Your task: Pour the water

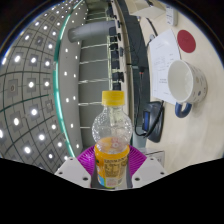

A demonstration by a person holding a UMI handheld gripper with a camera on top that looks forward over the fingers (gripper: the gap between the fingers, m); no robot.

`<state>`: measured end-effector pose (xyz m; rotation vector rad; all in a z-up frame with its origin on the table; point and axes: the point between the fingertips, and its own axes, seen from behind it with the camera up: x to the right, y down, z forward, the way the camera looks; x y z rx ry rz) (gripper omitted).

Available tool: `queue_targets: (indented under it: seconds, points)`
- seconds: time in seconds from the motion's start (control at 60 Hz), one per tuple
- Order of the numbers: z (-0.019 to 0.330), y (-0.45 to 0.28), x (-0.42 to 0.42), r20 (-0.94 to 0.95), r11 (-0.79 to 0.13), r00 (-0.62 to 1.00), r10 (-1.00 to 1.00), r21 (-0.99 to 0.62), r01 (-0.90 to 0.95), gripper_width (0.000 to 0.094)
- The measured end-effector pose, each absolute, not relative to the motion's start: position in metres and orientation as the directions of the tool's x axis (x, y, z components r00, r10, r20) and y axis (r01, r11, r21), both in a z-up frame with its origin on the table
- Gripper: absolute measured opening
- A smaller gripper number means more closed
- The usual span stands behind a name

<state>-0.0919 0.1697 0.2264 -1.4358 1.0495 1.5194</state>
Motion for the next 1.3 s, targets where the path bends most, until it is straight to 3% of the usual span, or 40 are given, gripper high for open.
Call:
queue_targets:
  seconds: [0.2, 0.317, 0.433, 0.567, 0.7, 0.817, 0.933, 1.067, 1.117, 1.25, 1.3]
  points:
    - [0.215, 0.172, -0.058, -0.877, -0.336, -0.475, -0.078, 0.471, -0.815, 0.0406]
    - [0.189, 0.192, -0.059, -0.842, -0.326, -0.528, -0.111, 0.533, -0.781, 0.0406]
    - [0.195, 0.174, -0.060, -0.862, -0.352, -0.488, -0.137, 0.503, -0.789, 0.0404]
    - [0.191, 0.185, -0.062, -0.954, -0.409, -0.276, -0.115, 0.298, -0.863, 0.0406]
    - [0.211, 0.182, -0.039, -0.987, -0.445, 0.162, 0.002, -0.146, -0.884, 0.0407]
    - [0.244, 0.180, 0.007, -0.834, -0.366, 0.536, 0.128, -0.542, -0.756, 0.0408]
    - [0.269, 0.181, 0.062, -0.568, -0.246, 0.804, 0.176, -0.816, -0.523, 0.0408]
    - [0.236, 0.212, 0.123, -0.257, -0.163, 0.958, 0.125, -0.958, -0.236, 0.0407]
    - [0.228, 0.205, 0.146, -0.164, -0.168, 0.982, 0.096, -0.975, -0.146, 0.0406]
    - [0.154, 0.228, 0.182, -0.016, -0.212, 0.998, 0.053, -0.977, -0.004, 0.0406]
    - [0.144, 0.218, 0.188, 0.003, -0.237, 0.998, 0.055, -0.971, 0.016, 0.0405]
